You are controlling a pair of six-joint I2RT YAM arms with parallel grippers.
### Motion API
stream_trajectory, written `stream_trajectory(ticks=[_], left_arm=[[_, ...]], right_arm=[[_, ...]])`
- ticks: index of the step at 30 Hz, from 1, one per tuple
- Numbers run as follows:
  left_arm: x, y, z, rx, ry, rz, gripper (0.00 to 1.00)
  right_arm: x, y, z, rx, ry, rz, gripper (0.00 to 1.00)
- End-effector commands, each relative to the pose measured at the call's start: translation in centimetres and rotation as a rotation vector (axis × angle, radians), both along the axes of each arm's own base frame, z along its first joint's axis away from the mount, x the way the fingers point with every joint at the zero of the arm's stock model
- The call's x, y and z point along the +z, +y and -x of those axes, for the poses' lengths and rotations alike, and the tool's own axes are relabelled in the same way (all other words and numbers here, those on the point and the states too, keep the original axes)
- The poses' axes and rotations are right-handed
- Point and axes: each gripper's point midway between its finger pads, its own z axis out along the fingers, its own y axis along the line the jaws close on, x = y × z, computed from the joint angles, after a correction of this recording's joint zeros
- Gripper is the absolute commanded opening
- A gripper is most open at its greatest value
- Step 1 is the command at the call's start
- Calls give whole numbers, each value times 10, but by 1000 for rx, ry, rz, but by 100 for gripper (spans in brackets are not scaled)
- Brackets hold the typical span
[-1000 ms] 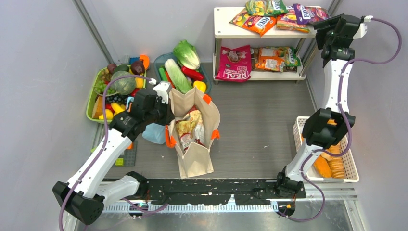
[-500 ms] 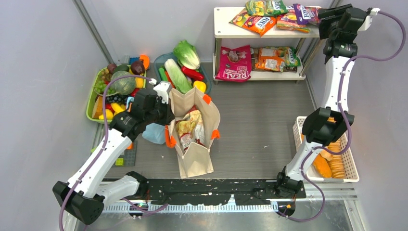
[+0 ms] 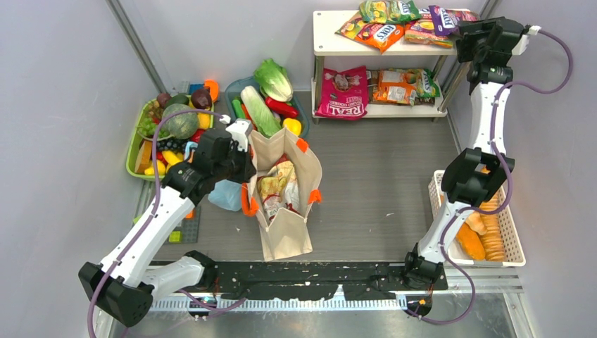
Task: Place the mixed food into the grocery bags and tie them
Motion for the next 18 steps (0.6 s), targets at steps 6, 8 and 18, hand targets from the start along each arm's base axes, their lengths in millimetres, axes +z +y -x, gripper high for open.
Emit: stream_trajectory(ticks=[6,8,18], left_arm=[[6,6,-9,21,-34,-31,0],[4,6,-10,21,-29,-36,0],[7,9,-6,24,-43,-31,0]], right_arm=[[39,0,-6,-4,-137,-35,55],[39,-1,-11,-5,-154,-44,48],[115,3,22,-31,-312,71,5]])
